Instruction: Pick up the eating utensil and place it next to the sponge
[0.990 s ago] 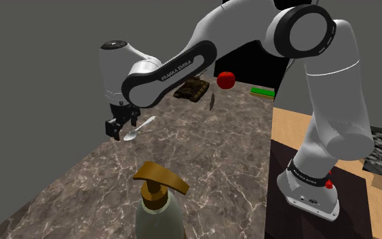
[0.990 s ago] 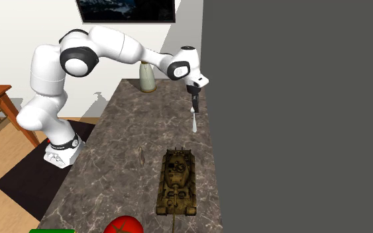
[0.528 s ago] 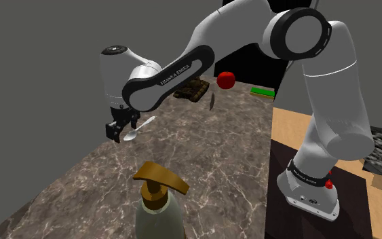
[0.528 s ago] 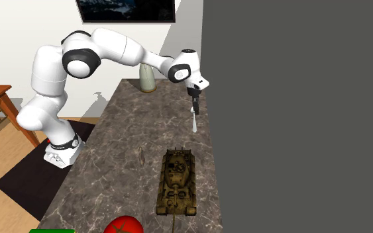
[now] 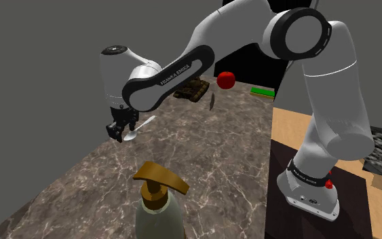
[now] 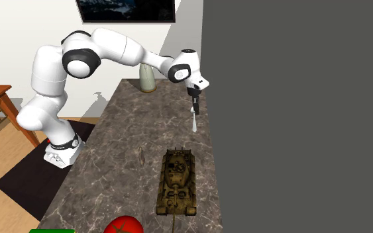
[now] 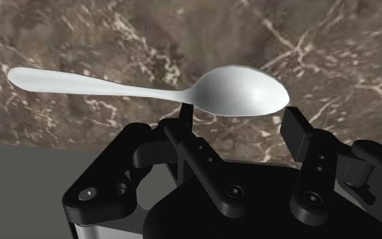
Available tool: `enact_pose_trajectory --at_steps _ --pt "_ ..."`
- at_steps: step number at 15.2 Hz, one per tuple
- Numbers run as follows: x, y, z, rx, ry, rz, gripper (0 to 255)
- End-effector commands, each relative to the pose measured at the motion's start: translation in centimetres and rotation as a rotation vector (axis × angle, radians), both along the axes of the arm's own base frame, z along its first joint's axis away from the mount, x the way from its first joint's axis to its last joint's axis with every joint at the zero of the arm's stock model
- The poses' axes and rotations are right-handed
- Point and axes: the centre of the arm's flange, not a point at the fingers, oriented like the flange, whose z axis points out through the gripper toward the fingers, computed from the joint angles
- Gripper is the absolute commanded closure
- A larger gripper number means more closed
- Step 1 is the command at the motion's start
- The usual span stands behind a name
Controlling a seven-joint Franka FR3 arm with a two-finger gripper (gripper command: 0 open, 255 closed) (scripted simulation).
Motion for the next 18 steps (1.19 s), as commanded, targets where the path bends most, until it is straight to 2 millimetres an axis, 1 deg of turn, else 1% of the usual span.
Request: enact_pose_trajectory --at_steps 1,4,18 --pt "0.0 0.0 0.0 0.0 0.0 0.0 255" --pt "0.0 0.0 0.0 0.0 0.0 0.0 255" --pt "0.0 0.0 7.4 0.0 0.0 0.0 255"
